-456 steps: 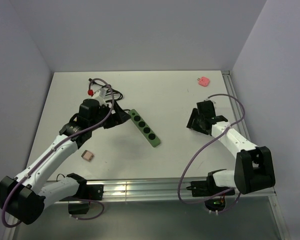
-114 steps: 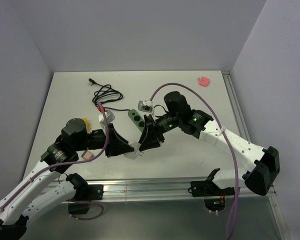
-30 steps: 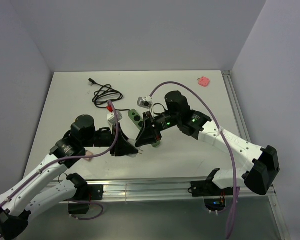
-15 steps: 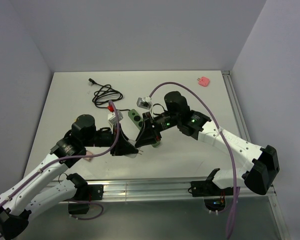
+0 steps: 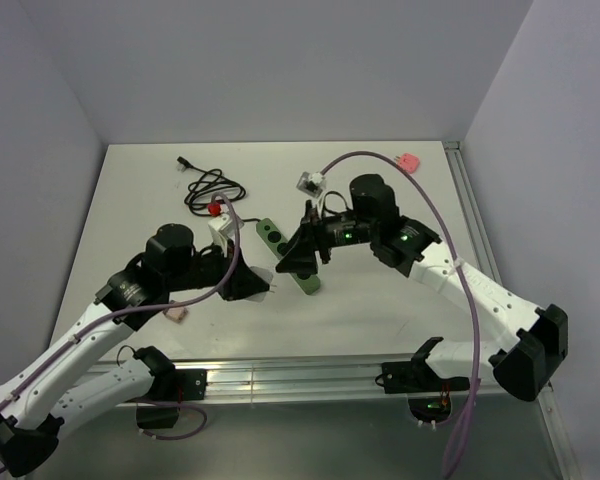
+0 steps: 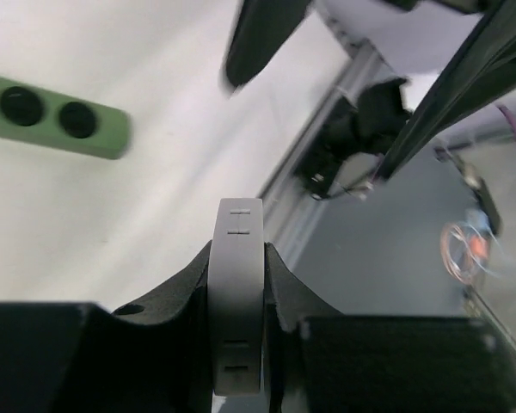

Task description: Insert the plug

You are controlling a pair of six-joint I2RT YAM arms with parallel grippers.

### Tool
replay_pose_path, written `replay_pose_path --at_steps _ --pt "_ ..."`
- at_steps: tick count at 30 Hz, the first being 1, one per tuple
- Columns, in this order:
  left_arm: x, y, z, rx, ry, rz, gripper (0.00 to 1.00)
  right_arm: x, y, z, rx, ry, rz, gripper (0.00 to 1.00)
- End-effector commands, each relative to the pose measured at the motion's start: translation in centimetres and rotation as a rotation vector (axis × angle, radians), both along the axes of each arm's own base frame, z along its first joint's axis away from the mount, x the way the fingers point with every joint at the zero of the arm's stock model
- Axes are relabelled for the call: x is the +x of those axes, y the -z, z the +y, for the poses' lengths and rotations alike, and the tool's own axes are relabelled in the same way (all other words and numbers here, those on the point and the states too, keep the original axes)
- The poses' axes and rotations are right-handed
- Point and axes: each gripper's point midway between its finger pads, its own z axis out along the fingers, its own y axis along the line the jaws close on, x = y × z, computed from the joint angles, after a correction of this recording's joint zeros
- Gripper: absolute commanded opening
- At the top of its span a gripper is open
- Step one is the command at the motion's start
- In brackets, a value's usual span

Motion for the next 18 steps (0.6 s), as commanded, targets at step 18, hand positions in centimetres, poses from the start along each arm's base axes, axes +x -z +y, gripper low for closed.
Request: replay_pose_path --at_steps 18 --pt "16.7 5.2 18.8 0.684 -0.896 0.100 0.00 2.4 10.0 -5.7 -0.245 0.410 0.127 0.70"
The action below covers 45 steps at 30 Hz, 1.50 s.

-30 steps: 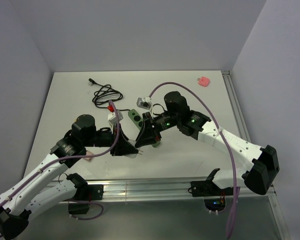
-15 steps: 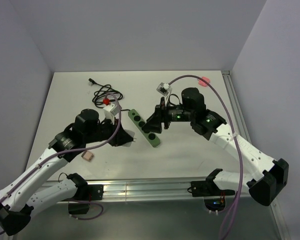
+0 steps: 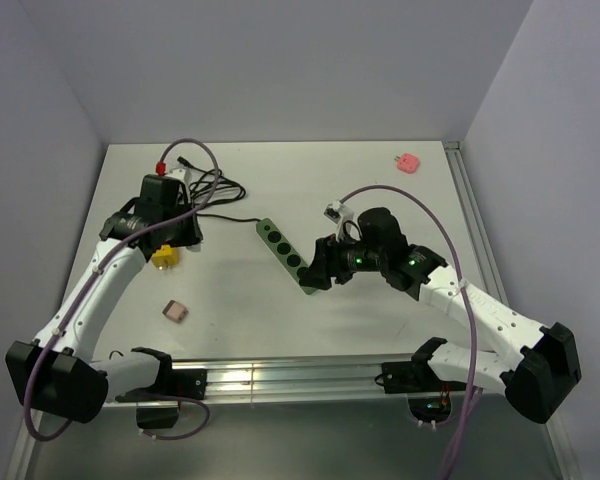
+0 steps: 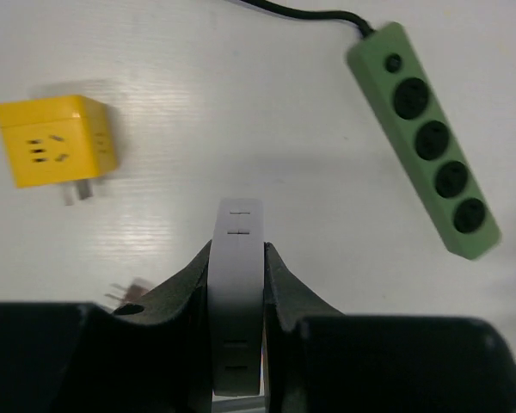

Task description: Insert the plug

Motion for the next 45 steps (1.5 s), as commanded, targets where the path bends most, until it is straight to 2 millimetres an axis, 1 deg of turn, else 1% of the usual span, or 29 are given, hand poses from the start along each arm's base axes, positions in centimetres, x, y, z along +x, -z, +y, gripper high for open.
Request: replay_pose_path --at_steps 1,2,3,4,5,6,7,9,10,11,12,14,15,17,18,20,22,23,24,25,26,28,33,37,42,45 --pt "1.6 -1.2 4.1 0.170 -0.074 -0.034 0.00 -0.4 -0.3 0.5 0.020 -0.034 -0.034 0.69" --pt "2.0 -1.1 5.0 0.191 -0.072 -0.034 0.00 -0.8 -0.5 0.9 0.041 -0.063 -0.031 0.69" --pt "2.5 -0.8 5.2 0.193 -0.059 -0.026 0.00 -1.1 -0.3 1.1 0.050 -0.077 -0.022 0.69" --pt "2.9 -0.9 5.7 0.195 -0.068 -0.026 0.00 -1.4 0.1 1.3 0.052 -0.091 -0.012 0.69" --pt "3.2 -0.9 6.8 0.204 -0.082 -0.017 0.00 -1.5 0.2 1.4 0.055 -0.098 -0.012 0.69" --pt "3.6 -0.3 7.6 0.216 -0.094 0.004 0.00 -1.6 0.5 1.4 0.048 -0.103 -0.008 0.69" --pt "4.1 -0.7 8.1 0.220 -0.096 -0.002 0.00 -1.5 0.8 1.3 0.040 -0.100 -0.009 0.68" --pt "4.6 -0.5 9.3 0.218 -0.093 0.009 0.00 -1.5 1.0 1.4 0.039 -0.097 -0.010 0.68" --pt "5.0 -0.6 9.8 0.224 -0.103 -0.005 0.00 -1.8 1.3 1.3 0.047 -0.102 0.005 0.68" --pt "5.1 -0.5 10.9 0.234 -0.129 0.005 0.00 -1.9 1.2 1.5 0.062 -0.111 -0.001 0.68" --pt "5.2 0.2 11.9 0.249 -0.149 0.032 0.00 -2.1 1.1 1.5 0.073 -0.117 -0.001 0.68" --pt "5.4 0.7 13.0 0.260 -0.150 0.052 0.00 -2.7 1.1 1.6 0.093 -0.135 0.000 0.68" --pt "5.2 1.1 12.8 0.258 -0.125 0.053 0.00 -2.9 1.5 1.5 0.092 -0.138 0.007 0.68" --pt "5.8 0.9 12.8 0.290 -0.058 -0.003 0.00 -3.0 1.6 1.5 0.101 -0.138 0.002 0.68" --pt "5.6 1.1 12.6 0.292 -0.038 -0.022 0.00 -3.0 1.9 1.3 0.097 -0.132 0.003 0.67" --pt "6.3 0.6 12.8 0.278 -0.052 -0.072 0.00 -3.1 1.9 1.4 0.099 -0.131 0.001 0.67" --pt "6.4 1.2 13.0 0.223 -0.038 -0.056 0.00 -3.2 2.0 1.4 0.100 -0.135 0.003 0.67" --pt "6.2 2.5 13.2 0.215 -0.029 -0.001 0.00 -3.3 1.9 1.5 0.103 -0.142 0.002 0.67" --pt "6.0 3.1 13.4 0.217 -0.023 0.028 0.00 -3.4 1.8 1.5 0.104 -0.145 -0.002 0.67" --pt "6.1 3.2 13.6 0.233 -0.010 0.044 0.00 -3.5 1.9 1.5 0.098 -0.149 -0.002 0.67" --pt "5.9 4.0 13.7 0.233 -0.007 0.078 0.00 -3.6 2.0 1.6 0.094 -0.151 -0.001 0.67" --pt "5.8 4.6 14.1 0.253 -0.014 0.095 0.00 -3.8 2.2 1.6 0.087 -0.156 0.000 0.67" --pt "5.6 6.0 14.2 0.251 -0.015 0.123 0.00 -3.8 2.3 1.8 0.080 -0.160 0.000 0.67" --pt "5.6 6.0 14.4 0.264 -0.025 0.110 0.00 -3.9 2.6 1.8 0.073 -0.161 0.010 0.67" --pt "5.3 6.9 14.5 0.265 -0.030 0.143 0.00 -3.7 2.7 1.9 0.069 -0.160 0.013 0.67" --pt "5.4 7.0 14.6 0.267 -0.031 0.146 0.00 -3.7 2.7 1.9 0.067 -0.158 0.016 0.67"
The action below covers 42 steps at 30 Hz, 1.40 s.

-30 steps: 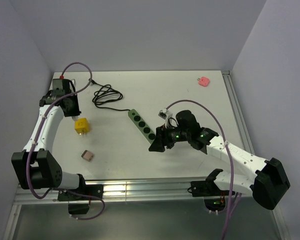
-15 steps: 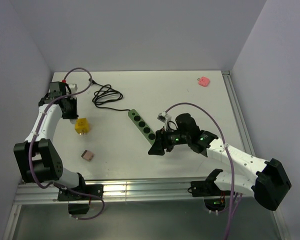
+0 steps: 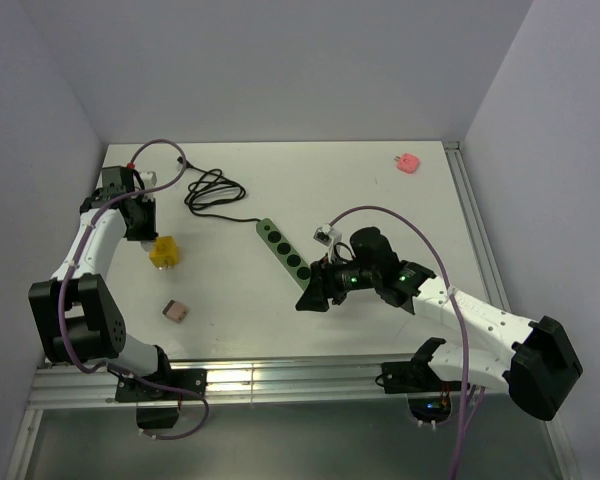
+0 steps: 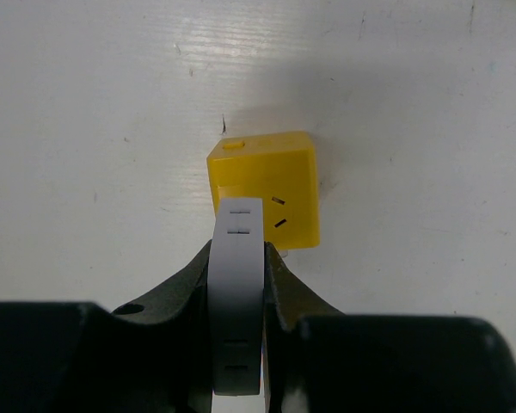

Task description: Insert the plug

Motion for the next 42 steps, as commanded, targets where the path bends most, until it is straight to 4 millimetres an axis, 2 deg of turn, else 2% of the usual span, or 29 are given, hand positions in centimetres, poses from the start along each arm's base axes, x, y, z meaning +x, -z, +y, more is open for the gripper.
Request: replay_pose_path --at_steps 1,12,30,42 --pt "0.5 0.0 0.2 0.016 0.011 -0.012 0.00 0.3 -0.8 0.5 0.021 -0.011 -0.038 0.67" --pt "0.7 1.5 0.0 0.001 0.010 0.020 0.00 0.4 -0.9 0.5 0.014 -0.010 -0.041 0.67" --pt "0.9 2.3 -0.2 -0.014 0.008 0.026 0.00 0.4 -0.8 0.3 0.009 -0.009 -0.040 0.67" --pt "0.8 3.5 0.1 -0.008 -0.010 0.081 0.00 0.4 -0.6 0.4 0.006 -0.013 -0.034 0.67"
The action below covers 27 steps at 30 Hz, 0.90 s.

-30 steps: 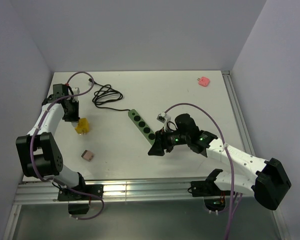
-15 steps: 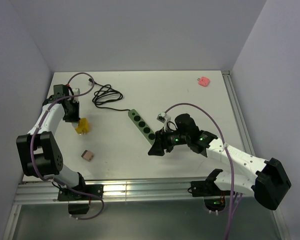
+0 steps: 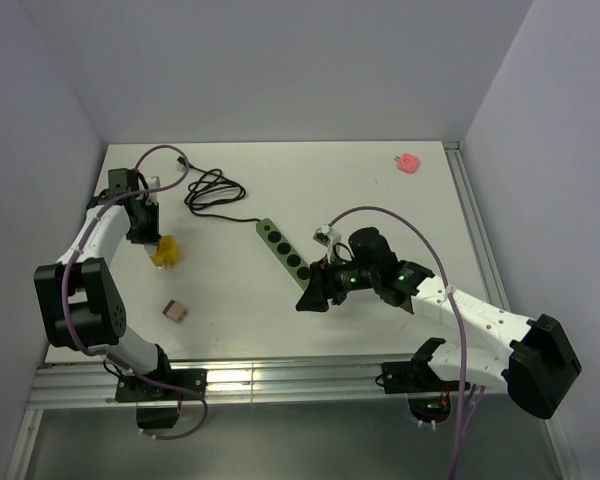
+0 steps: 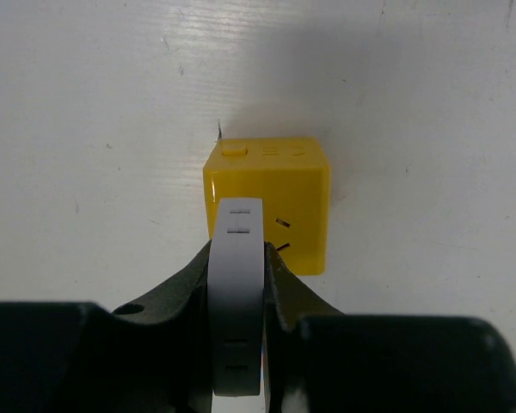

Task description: Insert the plug

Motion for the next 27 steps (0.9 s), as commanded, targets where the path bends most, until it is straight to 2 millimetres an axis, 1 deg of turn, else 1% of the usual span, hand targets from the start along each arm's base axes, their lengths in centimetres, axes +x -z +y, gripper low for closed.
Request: replay_pose_path --at_steps 1,4,6,10,11,12,16,18,19,23,24,27 --pt "0.6 0.5 0.0 0.002 -0.001 0.021 0.00 0.3 -1.0 0.5 0.018 -0.017 -0.037 0.67" --pt "0.5 0.8 -0.3 0.015 0.017 0.048 0.00 0.3 -0.9 0.6 0.015 -0.017 -0.032 0.67" --pt "0.5 1.3 -1.0 0.013 0.038 0.072 0.00 0.4 -0.9 0.6 0.017 -0.017 -0.035 0.67" --pt "0.6 1.6 -1.7 0.011 0.054 0.087 0.00 0.3 -0.7 0.6 0.013 -0.019 -0.027 0.67" --pt "0.6 1.6 -1.7 0.022 0.055 0.091 0.00 0.3 -0.7 0.6 0.012 -0.020 -0.026 0.67" --pt "0.5 1.7 -1.4 0.049 0.047 0.103 0.00 0.3 -0.7 0.6 0.012 -0.018 -0.026 0.67" --pt "0.2 2.0 -1.4 0.102 0.050 0.132 0.00 0.3 -0.6 0.6 0.008 -0.020 -0.023 0.67" --pt "-0.1 2.4 -1.7 0.118 0.061 0.157 0.00 0.3 -0.7 0.7 0.014 -0.023 -0.021 0.67" --pt "-0.1 2.6 -2.1 0.104 0.071 0.160 0.00 0.2 -0.6 0.7 0.014 -0.026 -0.019 0.67" --pt "-0.2 3.3 -2.2 0.090 0.067 0.184 0.00 0.2 -0.6 0.6 0.011 -0.025 -0.017 0.67" --pt "-0.4 3.8 -2.3 0.085 0.072 0.205 0.00 0.2 -0.6 0.6 0.011 -0.024 -0.016 0.67" --pt "-0.6 4.6 -2.7 0.063 0.080 0.216 0.00 0.2 -0.6 0.6 0.011 -0.026 -0.017 0.67"
